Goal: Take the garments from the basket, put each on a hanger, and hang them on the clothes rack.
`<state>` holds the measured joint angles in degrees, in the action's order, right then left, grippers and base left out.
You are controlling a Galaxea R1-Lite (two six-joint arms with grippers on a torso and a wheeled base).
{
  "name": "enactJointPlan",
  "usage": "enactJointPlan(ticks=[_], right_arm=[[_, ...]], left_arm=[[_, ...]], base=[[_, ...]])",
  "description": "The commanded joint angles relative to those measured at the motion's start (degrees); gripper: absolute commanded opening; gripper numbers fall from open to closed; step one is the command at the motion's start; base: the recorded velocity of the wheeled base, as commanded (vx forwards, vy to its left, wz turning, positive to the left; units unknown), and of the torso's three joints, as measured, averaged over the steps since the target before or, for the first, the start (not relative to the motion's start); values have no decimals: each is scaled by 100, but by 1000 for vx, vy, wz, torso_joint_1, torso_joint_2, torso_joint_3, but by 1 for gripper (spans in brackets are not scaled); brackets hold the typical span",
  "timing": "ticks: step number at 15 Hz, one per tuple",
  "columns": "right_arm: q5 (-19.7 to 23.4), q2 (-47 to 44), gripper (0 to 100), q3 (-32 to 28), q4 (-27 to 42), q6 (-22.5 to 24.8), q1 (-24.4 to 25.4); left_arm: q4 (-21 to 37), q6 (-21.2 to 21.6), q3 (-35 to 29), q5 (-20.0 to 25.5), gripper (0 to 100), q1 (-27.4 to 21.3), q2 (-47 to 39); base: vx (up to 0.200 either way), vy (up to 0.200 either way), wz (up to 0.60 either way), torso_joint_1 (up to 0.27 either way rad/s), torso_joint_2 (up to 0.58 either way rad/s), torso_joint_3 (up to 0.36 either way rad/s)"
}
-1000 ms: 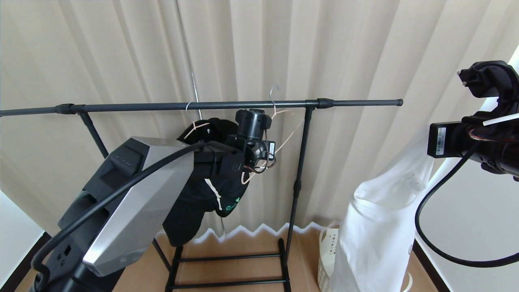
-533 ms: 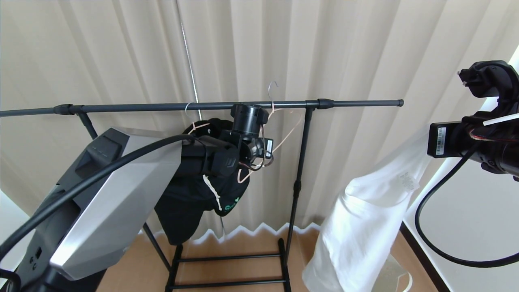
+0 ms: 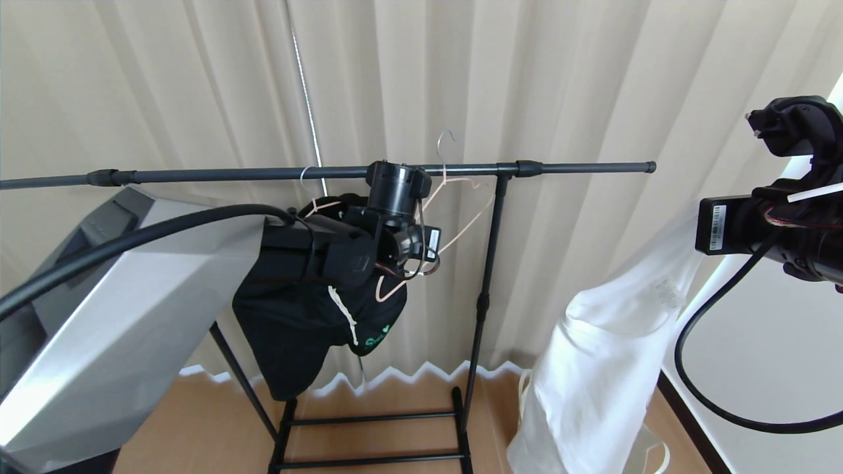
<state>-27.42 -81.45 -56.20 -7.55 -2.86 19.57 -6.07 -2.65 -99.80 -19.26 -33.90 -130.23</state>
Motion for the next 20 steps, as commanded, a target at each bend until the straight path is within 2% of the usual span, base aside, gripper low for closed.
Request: enactJointPlan(ticks=[1, 6, 7, 8, 9, 10, 11, 12, 14, 16, 17, 19, 20], right_arm=[[-1, 15, 0, -14, -1, 5, 3], [-9, 41, 0, -5, -1, -4, 3], [-9, 32, 0, -5, -1, -4, 12], [-9, 32, 0, -5, -1, -4, 12], [-9, 23, 0, -5, -1, 5, 21], [-9, 15, 0, -5, -1, 5, 21], [-27, -12, 0, -5, -1, 5, 21], [-36, -21, 0, -5, -1, 5, 30], [-88, -117, 0, -23, -10, 5, 118], [-343, -328, 0, -40, -28, -4, 249], [-519, -434, 0, -32, -133, -12, 320], [-985, -829, 0, 21, -704, -12, 355], [-1038, -891, 0, 21, -783, -4, 355]], left_arm=[[-70, -8, 646, -7, 0, -11, 648], [-325, 27, 1912, -25, 0, -11, 1580], [-562, 27, 2598, -25, 0, -20, 2028], [-711, 36, 3002, -25, 0, -46, 2274], [-993, 45, 3740, -25, 0, -81, 2731], [-1142, 54, 4057, -25, 0, -81, 2925], [-1625, 133, 4909, 36, 0, -81, 3434], [-1880, 194, 5252, 72, 0, -81, 3628], [-3076, 642, 6632, 748, 0, -64, 4252], [-3779, 1161, 7555, 1293, 0, -46, 4551], [-4051, 1187, 7827, 1425, 0, -55, 4612], [-4912, 1214, 8495, 2023, 0, -90, 4612], [-5053, 1223, 8601, 2128, 0, -108, 4603]], base=[[0, 0, 0, 0, 0, 0], [0, 0, 0, 0, 0, 0], [0, 0, 0, 0, 0, 0], [0, 0, 0, 0, 0, 0], [0, 0, 0, 0, 0, 0], [0, 0, 0, 0, 0, 0], [0, 0, 0, 0, 0, 0], [0, 0, 0, 0, 0, 0], [0, 0, 0, 0, 0, 0], [0, 0, 0, 0, 0, 0], [0, 0, 0, 0, 0, 0], [0, 0, 0, 0, 0, 0], [0, 0, 0, 0, 0, 0]])
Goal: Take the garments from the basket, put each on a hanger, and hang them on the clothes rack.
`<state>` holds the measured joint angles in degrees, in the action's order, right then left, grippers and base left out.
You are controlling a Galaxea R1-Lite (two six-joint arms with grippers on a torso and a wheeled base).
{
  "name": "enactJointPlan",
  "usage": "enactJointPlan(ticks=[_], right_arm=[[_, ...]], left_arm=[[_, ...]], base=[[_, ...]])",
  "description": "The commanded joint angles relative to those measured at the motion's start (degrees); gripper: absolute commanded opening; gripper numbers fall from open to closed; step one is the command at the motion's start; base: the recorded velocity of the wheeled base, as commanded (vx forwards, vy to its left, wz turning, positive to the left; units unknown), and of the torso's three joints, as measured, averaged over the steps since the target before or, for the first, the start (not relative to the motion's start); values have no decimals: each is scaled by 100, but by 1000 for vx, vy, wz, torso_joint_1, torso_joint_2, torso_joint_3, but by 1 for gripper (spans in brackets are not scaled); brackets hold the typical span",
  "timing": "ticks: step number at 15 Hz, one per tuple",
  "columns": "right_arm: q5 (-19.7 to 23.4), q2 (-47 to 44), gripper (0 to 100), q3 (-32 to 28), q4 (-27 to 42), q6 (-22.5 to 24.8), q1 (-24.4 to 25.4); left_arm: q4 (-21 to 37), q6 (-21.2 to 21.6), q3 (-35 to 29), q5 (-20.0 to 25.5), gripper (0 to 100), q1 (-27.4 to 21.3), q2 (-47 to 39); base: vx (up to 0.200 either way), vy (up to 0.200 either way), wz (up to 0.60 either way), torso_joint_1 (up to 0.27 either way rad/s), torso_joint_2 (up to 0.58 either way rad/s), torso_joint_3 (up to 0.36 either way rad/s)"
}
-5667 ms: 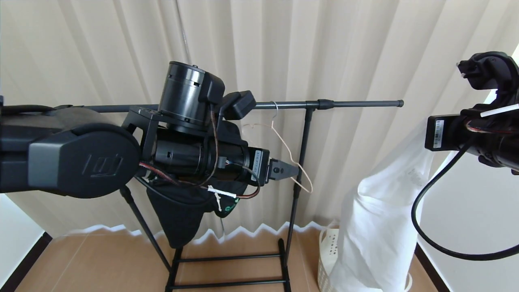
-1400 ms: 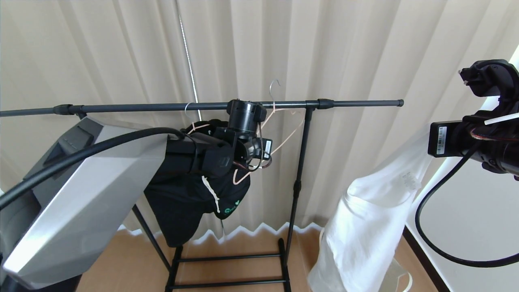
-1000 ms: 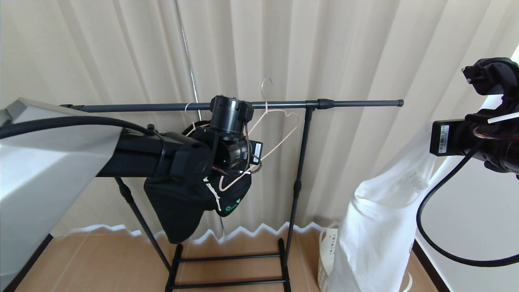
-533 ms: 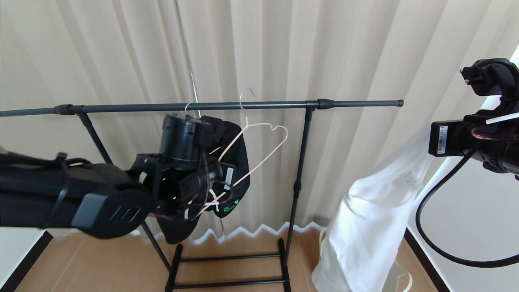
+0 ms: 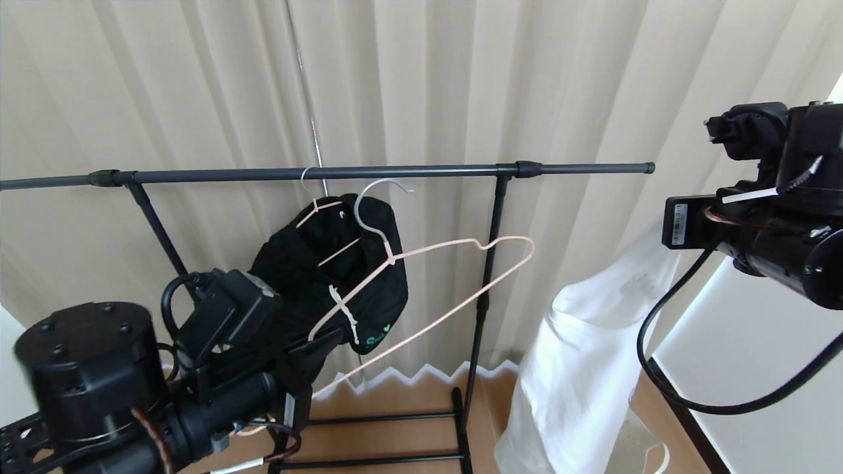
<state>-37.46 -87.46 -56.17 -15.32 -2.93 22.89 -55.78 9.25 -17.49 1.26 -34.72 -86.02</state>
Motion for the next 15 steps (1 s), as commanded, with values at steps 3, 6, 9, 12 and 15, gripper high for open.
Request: enactJointPlan(ticks=[3, 6, 9, 12, 15], right_arm=[[2, -378, 0, 1, -155, 3, 22], [2, -430, 0, 10, -208, -15, 92], [11, -448, 0, 1, -208, -24, 180], [-24, -465, 0, 19, -480, -24, 233], [-33, -518, 0, 63, -524, -59, 268]], left_arm=[[-284, -29, 422, 709, 0, -307, 94], [-486, -205, 282, 788, 0, -501, -442], [-1013, -547, -88, 753, 0, -677, -1101], [-1057, -706, -369, 745, 0, -817, -1409], [-1075, -793, -835, 331, 0, -835, -1778]], base=[[0, 0, 0, 0, 0, 0], [0, 0, 0, 0, 0, 0], [0, 0, 0, 0, 0, 0], [0, 0, 0, 0, 0, 0], [0, 0, 0, 0, 0, 0]])
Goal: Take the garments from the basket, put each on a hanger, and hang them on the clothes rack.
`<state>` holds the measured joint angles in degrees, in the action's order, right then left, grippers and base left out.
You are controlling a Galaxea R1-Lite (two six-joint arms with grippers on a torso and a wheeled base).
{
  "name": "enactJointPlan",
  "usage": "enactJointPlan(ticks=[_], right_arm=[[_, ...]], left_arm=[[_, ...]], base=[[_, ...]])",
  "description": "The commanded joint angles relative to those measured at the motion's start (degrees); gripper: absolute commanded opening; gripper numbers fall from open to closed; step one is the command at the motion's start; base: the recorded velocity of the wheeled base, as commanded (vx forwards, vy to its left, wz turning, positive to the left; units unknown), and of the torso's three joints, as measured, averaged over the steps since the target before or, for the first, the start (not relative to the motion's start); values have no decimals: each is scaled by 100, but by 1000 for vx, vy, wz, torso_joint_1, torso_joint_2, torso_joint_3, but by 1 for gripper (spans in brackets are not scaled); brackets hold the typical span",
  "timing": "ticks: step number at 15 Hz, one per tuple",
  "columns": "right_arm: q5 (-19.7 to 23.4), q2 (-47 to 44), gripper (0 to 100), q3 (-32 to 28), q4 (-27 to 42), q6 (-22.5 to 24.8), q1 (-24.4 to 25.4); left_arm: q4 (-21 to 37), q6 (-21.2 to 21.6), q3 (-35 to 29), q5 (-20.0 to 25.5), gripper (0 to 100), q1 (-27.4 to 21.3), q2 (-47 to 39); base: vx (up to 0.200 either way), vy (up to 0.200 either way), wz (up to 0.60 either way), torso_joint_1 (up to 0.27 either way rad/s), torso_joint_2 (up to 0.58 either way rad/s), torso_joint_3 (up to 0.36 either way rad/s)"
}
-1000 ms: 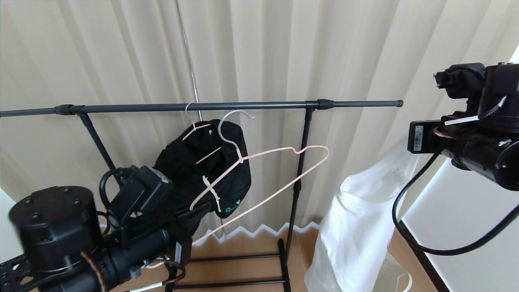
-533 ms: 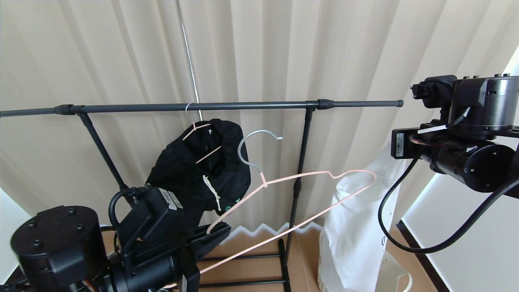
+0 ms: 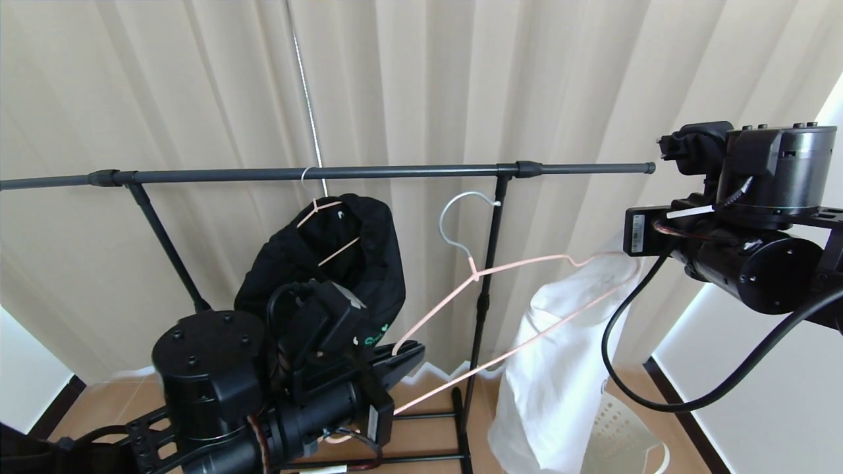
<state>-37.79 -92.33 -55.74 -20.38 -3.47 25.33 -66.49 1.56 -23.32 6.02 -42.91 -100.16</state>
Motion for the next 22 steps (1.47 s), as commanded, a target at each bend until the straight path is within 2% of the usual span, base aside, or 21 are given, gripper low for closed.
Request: enactJointPlan(ticks=[1, 7, 11, 15, 17, 22], right_arm=[[-18, -22, 0, 19, -18, -4, 112], [-194, -48, 0, 19, -27, -22, 297], [-633, -259, 0, -245, -36, -259, 306], [-870, -312, 0, -236, -203, -303, 367], [-1204, -496, 0, -210, -651, -268, 411], [-1600, -505, 0, -95, -678, -285, 965]], left_arm=[[-22, -103, -357, -295, 0, -24, -434], [-84, -253, -507, -470, 0, -33, -522], [-92, -297, -586, -506, 0, -235, -496], [-84, -560, -1104, -1217, 0, -235, -883], [-84, -560, -1148, -1288, 0, -235, -944], [-84, -552, -1148, -1534, 0, -235, -1006]], base=[[0, 0, 0, 0, 0, 0], [0, 0, 0, 0, 0, 0], [0, 0, 0, 0, 0, 0], [0, 0, 0, 0, 0, 0], [0, 0, 0, 0, 0, 0], [0, 0, 0, 0, 0, 0]])
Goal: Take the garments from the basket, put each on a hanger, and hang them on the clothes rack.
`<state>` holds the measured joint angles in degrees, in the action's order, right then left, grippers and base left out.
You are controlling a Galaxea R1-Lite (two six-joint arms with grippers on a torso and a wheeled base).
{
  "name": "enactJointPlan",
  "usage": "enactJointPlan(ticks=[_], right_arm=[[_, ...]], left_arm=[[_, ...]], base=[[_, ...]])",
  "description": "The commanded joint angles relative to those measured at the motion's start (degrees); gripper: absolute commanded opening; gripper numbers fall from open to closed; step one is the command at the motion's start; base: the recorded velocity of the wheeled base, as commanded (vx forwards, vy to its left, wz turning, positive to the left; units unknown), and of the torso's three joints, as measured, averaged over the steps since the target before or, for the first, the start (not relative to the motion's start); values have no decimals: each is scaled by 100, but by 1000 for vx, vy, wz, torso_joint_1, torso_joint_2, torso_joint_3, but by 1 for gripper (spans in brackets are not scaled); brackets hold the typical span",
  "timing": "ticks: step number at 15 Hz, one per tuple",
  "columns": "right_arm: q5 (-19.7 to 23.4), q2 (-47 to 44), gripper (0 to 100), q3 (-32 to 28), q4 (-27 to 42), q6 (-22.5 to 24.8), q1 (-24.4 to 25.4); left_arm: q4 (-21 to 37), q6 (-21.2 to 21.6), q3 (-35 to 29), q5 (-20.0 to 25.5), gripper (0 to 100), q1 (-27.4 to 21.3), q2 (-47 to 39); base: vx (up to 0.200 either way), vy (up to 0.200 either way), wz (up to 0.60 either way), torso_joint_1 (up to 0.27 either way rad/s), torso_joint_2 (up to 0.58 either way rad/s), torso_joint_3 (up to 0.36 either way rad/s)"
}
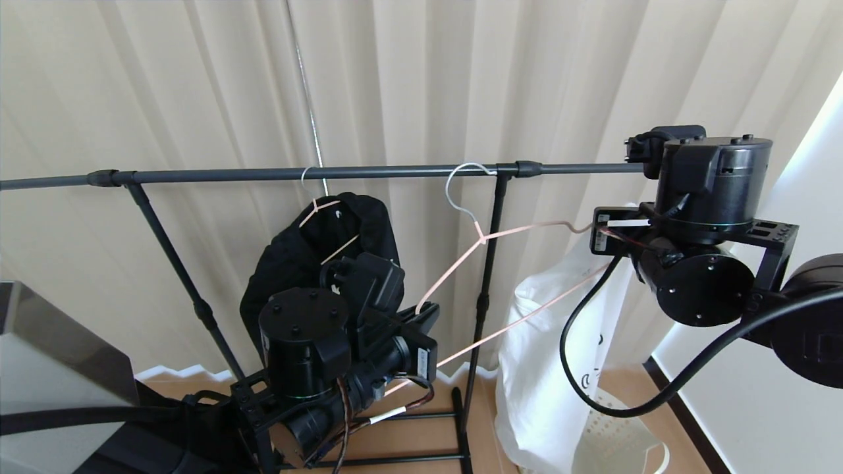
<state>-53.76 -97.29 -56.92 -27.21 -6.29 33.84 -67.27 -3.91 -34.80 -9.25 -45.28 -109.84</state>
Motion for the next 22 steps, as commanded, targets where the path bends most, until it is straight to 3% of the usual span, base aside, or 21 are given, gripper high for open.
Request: enactJointPlan(ticks=[1, 11, 14, 22], right_arm=[[-100, 9, 0, 23, 5, -4, 193], [-223, 193, 0, 128, -109, -21, 1090], [-223, 105, 0, 137, -469, -4, 1169], [-196, -141, 0, 93, -619, -171, 1599]], left_arm=[[-6, 5, 9, -6, 0, -8, -38], [-6, 13, 9, -42, 0, -122, -38], [-6, 13, 9, -42, 0, -148, -38], [-155, 22, -44, -33, 0, -262, -231]], base=[[0, 0, 0, 0, 0, 0], [0, 0, 0, 0, 0, 0], [0, 0, 0, 0, 0, 0], [0, 0, 0, 0, 0, 0]])
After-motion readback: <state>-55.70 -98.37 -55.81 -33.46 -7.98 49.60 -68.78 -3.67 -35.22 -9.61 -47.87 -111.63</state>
